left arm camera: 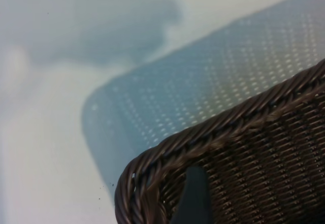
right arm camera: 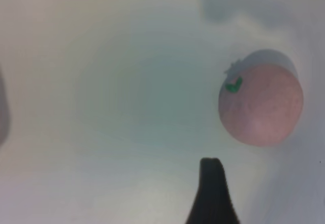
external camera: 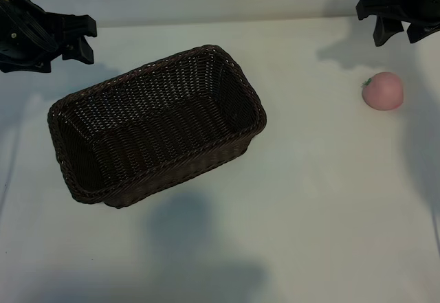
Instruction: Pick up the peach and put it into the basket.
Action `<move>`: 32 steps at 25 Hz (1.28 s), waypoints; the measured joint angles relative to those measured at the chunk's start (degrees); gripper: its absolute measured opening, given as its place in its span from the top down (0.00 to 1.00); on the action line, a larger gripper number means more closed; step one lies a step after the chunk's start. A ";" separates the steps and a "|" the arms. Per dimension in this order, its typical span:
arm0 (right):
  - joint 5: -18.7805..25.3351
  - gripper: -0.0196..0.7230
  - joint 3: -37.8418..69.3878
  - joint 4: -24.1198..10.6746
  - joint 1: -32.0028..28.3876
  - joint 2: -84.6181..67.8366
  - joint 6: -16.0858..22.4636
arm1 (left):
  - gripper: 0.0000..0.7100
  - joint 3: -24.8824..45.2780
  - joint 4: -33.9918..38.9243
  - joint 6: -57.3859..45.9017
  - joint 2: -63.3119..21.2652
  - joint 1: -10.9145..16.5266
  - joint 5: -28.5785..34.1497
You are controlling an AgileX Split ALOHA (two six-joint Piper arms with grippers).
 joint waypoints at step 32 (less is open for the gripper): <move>0.00 0.29 0.00 -0.05 0.00 0.00 -0.01 | 0.17 3.82 2.43 -4.79 -1.57 0.00 2.05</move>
